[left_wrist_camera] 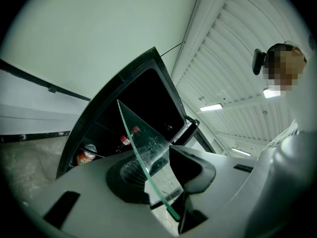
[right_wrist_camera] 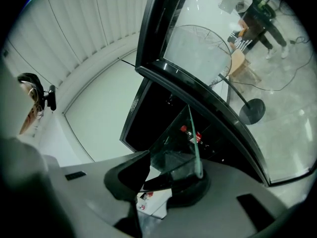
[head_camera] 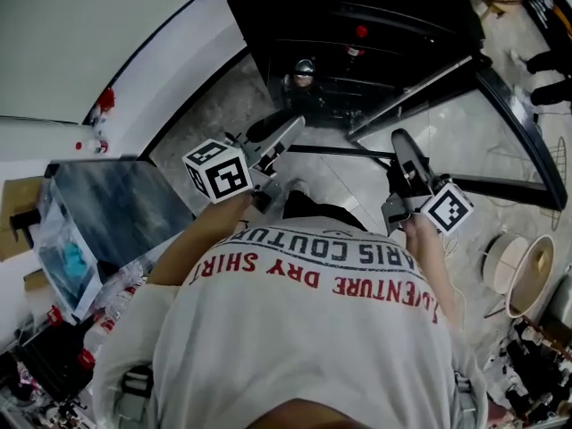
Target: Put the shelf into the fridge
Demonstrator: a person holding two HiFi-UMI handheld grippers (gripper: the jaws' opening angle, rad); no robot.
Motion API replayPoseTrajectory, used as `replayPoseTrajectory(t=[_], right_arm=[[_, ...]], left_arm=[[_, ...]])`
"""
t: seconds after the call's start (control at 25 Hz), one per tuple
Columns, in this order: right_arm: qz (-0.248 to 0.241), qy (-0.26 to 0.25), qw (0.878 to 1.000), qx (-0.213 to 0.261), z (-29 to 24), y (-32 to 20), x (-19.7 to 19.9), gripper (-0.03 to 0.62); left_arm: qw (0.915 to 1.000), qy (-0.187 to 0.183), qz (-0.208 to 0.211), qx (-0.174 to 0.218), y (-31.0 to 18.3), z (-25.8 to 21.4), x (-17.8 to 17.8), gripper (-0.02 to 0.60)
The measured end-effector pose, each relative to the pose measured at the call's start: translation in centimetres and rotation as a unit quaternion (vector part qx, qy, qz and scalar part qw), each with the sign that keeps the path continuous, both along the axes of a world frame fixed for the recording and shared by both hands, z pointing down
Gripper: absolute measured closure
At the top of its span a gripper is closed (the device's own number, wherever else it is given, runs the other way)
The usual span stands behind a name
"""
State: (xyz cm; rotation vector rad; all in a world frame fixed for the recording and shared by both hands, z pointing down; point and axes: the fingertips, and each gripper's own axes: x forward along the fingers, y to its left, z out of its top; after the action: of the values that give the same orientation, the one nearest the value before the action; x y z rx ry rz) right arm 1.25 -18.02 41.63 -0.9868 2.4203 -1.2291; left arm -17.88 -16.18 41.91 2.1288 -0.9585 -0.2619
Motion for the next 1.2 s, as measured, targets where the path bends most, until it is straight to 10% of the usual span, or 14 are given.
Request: replayPoseTrajectory(t=[1.2], right_arm=[[0.011, 0.016, 1.0, 0.003, 1.7, -6.1, -1.2, 0.497]], left_arm=[[0.9997, -0.017, 0.02, 0.001, -6.4, 2.0, -0.8, 0.43]])
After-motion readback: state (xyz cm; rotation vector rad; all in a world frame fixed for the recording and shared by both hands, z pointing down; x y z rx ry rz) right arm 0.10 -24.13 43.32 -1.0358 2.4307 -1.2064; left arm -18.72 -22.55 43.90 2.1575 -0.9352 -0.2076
